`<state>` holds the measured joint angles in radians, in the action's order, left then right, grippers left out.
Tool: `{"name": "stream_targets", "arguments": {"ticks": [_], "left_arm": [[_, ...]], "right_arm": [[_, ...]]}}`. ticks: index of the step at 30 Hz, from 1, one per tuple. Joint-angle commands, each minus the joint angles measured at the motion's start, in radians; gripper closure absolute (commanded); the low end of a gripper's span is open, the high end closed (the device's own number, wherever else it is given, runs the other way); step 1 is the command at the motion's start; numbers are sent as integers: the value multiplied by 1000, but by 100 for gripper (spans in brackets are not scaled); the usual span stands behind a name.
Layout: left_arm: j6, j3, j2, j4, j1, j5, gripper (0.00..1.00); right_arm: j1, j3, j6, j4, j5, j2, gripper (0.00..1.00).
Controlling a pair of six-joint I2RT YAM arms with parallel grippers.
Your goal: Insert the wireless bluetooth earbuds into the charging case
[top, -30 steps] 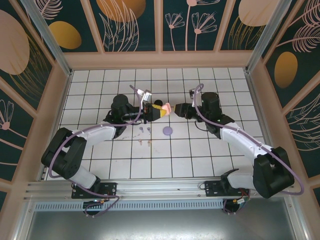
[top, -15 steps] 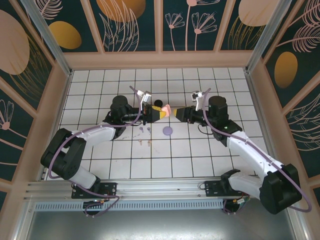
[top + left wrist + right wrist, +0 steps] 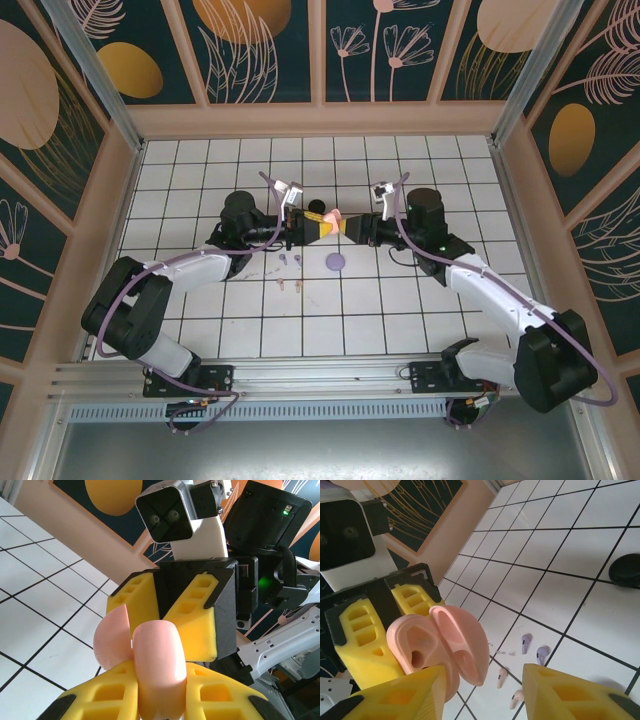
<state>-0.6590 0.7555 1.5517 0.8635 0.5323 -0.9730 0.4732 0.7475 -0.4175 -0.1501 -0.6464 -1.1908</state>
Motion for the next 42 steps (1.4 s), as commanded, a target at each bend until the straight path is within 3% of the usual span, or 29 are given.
{"name": "stream_targets", "arguments": {"ticks": [1, 12, 23, 25, 27, 34, 42], "left_arm": [[-9, 15, -16, 39, 9, -24, 100], [-10, 23, -12, 39, 15, -29, 100], [5, 15, 2, 27, 16, -21, 100], [11, 16, 7, 16, 17, -14, 98], [21, 16, 10, 3, 17, 1, 90], [159, 48, -7, -191, 16, 100, 45], [434, 189, -59, -617, 12, 198, 15]], "right_arm": [[8, 36, 11, -47, -3, -19, 57], [9, 49, 1, -67, -19, -50, 65], [14, 77, -9, -67, -39, -70, 98], [13, 79, -10, -66, -38, -67, 100], [13, 79, -11, -59, -29, -64, 100], [10, 98, 44, 84, 119, -27, 100], [-5, 132, 182, 307, 286, 16, 100]]}}
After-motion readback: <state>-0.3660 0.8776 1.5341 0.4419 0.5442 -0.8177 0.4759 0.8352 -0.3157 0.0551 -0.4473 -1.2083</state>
